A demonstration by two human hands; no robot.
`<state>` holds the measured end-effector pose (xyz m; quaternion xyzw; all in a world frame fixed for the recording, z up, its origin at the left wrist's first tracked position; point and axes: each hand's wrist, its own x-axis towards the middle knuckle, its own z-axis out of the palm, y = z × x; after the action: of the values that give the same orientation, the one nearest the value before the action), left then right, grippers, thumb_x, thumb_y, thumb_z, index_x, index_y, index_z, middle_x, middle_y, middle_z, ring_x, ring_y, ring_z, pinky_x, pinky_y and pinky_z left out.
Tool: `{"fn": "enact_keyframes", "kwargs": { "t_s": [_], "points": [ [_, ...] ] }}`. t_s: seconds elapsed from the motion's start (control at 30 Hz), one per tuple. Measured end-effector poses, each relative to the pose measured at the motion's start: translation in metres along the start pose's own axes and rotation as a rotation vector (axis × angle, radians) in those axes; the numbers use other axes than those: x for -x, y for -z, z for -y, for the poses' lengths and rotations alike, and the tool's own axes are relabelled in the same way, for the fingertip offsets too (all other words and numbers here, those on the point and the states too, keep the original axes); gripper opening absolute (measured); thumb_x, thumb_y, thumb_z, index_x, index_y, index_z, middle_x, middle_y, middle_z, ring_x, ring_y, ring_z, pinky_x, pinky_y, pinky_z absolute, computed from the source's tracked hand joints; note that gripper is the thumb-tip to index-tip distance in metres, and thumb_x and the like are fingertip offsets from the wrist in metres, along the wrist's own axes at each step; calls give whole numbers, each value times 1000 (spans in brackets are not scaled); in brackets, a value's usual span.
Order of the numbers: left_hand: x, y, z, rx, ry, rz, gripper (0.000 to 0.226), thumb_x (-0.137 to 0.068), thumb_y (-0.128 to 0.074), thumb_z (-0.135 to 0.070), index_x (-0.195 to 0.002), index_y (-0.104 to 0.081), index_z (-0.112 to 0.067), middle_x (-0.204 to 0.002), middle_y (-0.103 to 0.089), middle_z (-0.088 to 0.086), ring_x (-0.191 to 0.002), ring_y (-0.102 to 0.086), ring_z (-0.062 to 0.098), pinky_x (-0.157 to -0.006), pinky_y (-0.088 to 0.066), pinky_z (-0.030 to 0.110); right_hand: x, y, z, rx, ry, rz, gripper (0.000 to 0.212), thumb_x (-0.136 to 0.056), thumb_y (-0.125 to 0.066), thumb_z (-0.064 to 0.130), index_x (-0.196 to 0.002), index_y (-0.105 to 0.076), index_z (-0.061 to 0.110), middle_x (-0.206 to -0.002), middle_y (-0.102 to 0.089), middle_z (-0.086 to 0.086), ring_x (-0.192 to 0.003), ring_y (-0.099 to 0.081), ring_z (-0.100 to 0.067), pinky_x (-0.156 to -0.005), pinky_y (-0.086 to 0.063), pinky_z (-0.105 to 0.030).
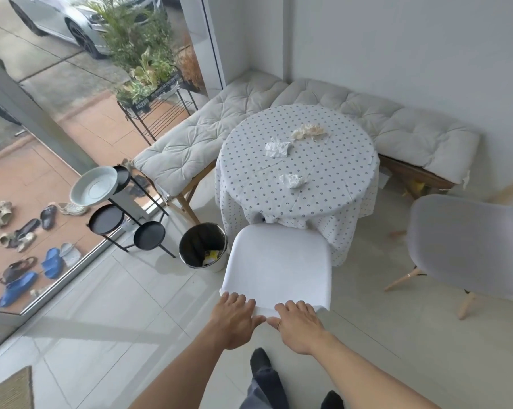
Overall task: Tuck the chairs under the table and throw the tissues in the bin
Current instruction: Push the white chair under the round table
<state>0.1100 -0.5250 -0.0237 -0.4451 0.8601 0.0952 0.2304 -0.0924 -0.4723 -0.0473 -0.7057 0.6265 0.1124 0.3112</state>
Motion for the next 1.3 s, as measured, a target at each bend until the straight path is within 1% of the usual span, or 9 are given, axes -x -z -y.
{"fn": "enact_keyframes", "kwargs": {
  "t_s": [0.2,0.33,0.43,0.67,0.97,1.03,1.13,1.2,1.3],
  "points": [
    [-19,7,64,7,-87,-32,69,-103,-10,-68,-120,-53,-16,-118,-58,9,-110,-50,32,-108,-36,47,-39,11,39,-42,-43,-11,50,-108,-21,56,-137,-43,22,-133,-54,-7,-119,-46,-33,-104,-35,-46],
    [-34,15,95,25,-109,-36,69,-103,-11,-68,-121,-53,-15,-117,-59,10,-110,-51,33,-108,-36,48,-60,20,59,-58,-73,-36,58,-105,-13,61,-137,-44,23,-132,-55,-6,-118,-47,-34,-103,-35,-46],
    [-47,20,112,40,-102,-40,69,-104,-12,-67,-122,-53,-15,-118,-59,10,-112,-51,32,-109,-35,47,-78,26,66,-64,-102,-67,49,-108,-21,56,-137,-44,23,-133,-56,-7,-119,-48,-35,-106,-33,-47],
    [-89,30,122,36,-83,0,73,-103,-11,-67,-130,-51,-14,-132,-57,14,-128,-45,35,-117,-24,53,-108,41,54,-30,-178,-159,50,-107,-21,57,-137,-45,25,-132,-58,-7,-122,-50,-35,-108,-30,-47],
    [-117,48,118,23,-71,32,74,-103,-14,-67,-141,-47,-12,-144,-52,15,-141,-37,34,-119,-23,55,-121,64,46,-12,-297,-223,53,-106,-29,60,-129,-55,21,-130,-61,-9,-124,-51,-35,-108,-32,-48],
    [-116,52,115,35,-70,18,72,-105,-17,-65,-145,-43,-12,-151,-47,14,-147,-31,34,-121,-22,55,-119,71,46,-41,-327,-251,57,-103,-34,64,-130,-55,19,-131,-59,-10,-125,-49,-34,-106,-35,-46],
    [-115,60,110,59,-114,14,68,-107,-23,-58,-157,-30,-13,-169,-24,13,-159,-9,31,-126,-13,54,-111,84,37,-78,-320,-264,63,-100,-38,68,-139,-49,19,-144,-50,-10,-137,-37,-33,-111,-31,-48],
    [-118,69,104,64,-139,-10,68,-108,-25,-55,-161,-21,-14,-174,-10,12,-160,1,29,-128,-7,53,-102,94,21,-66,-317,-275,67,-100,-34,68,-145,-44,19,-155,-41,-11,-146,-26,-35,-116,-25,-51],
    [-129,91,85,88,-150,-47,72,-108,-25,-59,-163,-15,-15,-175,-1,11,-160,6,28,-129,-4,53,-80,111,-11,-85,-371,-281,75,-100,-26,71,-154,-35,20,-167,-24,-13,-154,-13,-36,-120,-18,-55]
  ]
}}
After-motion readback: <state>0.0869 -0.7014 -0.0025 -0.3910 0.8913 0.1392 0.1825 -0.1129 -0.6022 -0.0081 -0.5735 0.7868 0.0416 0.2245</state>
